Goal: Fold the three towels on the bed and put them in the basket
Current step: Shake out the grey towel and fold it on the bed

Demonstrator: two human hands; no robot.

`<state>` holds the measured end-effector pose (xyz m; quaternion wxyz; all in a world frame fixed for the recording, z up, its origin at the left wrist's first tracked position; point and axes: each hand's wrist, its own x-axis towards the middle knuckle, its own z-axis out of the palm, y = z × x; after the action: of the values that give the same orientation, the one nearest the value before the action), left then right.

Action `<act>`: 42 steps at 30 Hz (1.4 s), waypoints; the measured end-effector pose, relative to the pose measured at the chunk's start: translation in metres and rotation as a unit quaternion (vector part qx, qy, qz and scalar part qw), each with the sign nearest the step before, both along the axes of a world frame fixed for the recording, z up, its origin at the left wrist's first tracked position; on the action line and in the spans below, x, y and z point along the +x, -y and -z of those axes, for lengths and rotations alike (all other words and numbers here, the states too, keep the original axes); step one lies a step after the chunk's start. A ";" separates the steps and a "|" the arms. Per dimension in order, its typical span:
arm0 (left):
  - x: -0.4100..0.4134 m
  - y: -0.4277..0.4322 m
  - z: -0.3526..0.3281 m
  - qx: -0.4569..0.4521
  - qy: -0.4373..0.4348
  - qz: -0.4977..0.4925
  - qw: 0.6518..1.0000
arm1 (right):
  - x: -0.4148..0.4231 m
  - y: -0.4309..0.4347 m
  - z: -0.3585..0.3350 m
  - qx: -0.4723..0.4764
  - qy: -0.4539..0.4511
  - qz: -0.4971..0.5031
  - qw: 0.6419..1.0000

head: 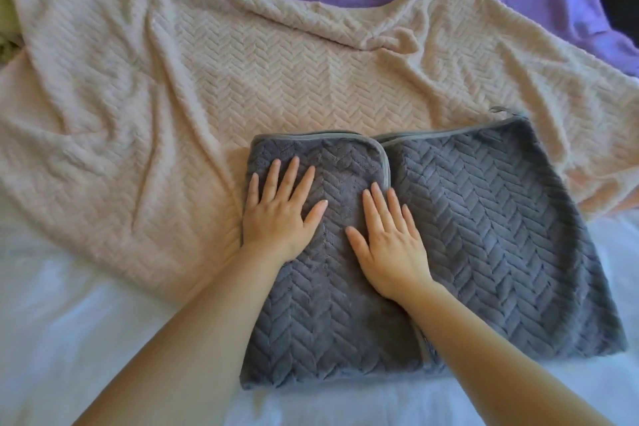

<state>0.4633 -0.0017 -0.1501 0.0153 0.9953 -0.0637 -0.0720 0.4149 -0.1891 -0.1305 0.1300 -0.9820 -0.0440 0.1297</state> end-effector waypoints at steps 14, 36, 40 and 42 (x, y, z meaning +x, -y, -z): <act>-0.153 -0.014 -0.036 -0.139 0.030 -0.068 0.987 | -0.092 0.024 -0.011 -0.002 0.058 -0.096 0.994; -0.169 0.173 -0.144 -0.420 0.059 0.010 0.906 | -0.095 0.169 -0.078 0.658 -0.185 0.326 0.654; -0.175 0.253 -0.127 -0.395 -0.020 0.092 0.914 | -0.088 0.238 -0.083 0.658 -0.201 0.343 0.640; -0.178 0.274 -0.114 -0.396 -0.049 0.135 0.907 | -0.088 0.259 -0.075 0.627 -0.224 0.324 0.672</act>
<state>0.2852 -0.2755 -0.0360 0.4018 0.8843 -0.2202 -0.0904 0.3271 -0.4481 -0.0555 0.7548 -0.5641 0.2360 0.2375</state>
